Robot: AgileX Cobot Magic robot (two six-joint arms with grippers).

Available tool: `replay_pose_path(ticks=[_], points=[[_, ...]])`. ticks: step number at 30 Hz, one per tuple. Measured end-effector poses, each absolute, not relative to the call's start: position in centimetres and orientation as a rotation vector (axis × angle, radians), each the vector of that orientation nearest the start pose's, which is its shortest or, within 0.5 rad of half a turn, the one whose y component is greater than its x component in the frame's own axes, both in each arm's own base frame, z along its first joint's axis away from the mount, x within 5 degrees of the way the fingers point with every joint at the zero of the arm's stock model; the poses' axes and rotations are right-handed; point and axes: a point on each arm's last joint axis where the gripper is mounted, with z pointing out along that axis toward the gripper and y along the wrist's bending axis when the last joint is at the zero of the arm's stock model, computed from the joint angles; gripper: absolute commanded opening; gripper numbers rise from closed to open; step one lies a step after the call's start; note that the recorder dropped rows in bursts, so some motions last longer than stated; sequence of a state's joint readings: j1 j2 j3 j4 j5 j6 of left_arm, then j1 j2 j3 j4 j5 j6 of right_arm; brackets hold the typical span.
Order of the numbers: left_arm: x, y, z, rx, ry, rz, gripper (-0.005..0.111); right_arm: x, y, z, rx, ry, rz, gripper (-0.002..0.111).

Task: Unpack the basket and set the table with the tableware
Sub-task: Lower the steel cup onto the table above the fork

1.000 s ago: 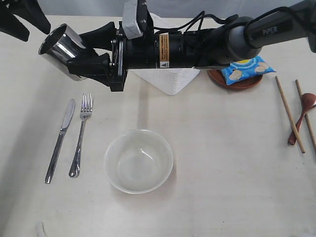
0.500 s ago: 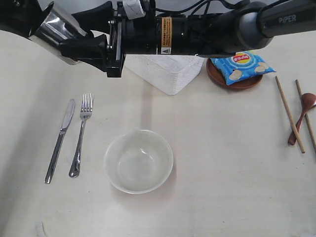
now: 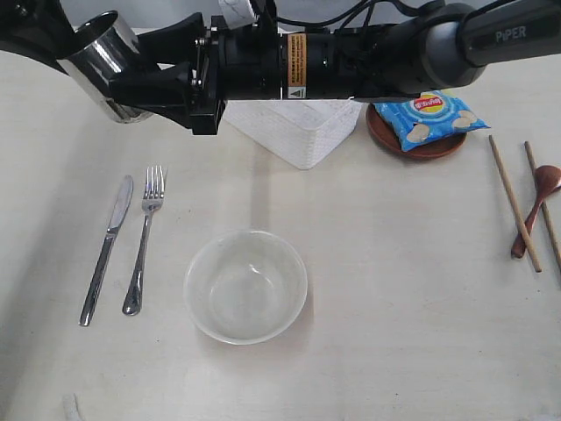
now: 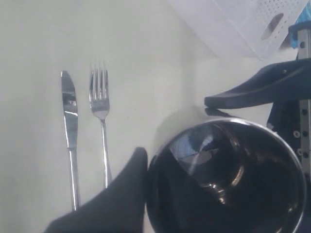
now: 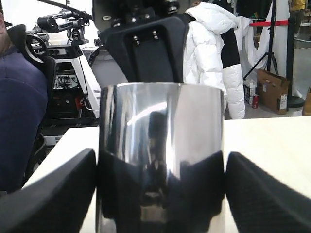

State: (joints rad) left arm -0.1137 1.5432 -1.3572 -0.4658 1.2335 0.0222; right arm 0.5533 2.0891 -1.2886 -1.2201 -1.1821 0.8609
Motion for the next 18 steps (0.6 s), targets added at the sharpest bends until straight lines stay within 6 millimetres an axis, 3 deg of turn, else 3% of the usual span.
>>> replay_pose_path(ticks=[3,4,12,18], points=[[29.8,-7.3,32.4,0.049,2.859,-0.681,0.0,31.7,28.9,20.1,-1.21,1.278,1.302,0.066],[29.7,-7.3,32.4,0.05,2.861,-0.681,0.0,31.7,28.9,20.0,-1.211,1.28,1.304,0.07],[29.8,-7.3,32.4,0.045,2.857,-0.681,0.0,31.8,28.9,20.1,-1.17,1.313,1.337,0.073],[30.0,-7.3,32.4,0.038,2.839,-0.679,0.0,31.8,28.6,21.4,-1.217,1.397,1.231,0.073]])
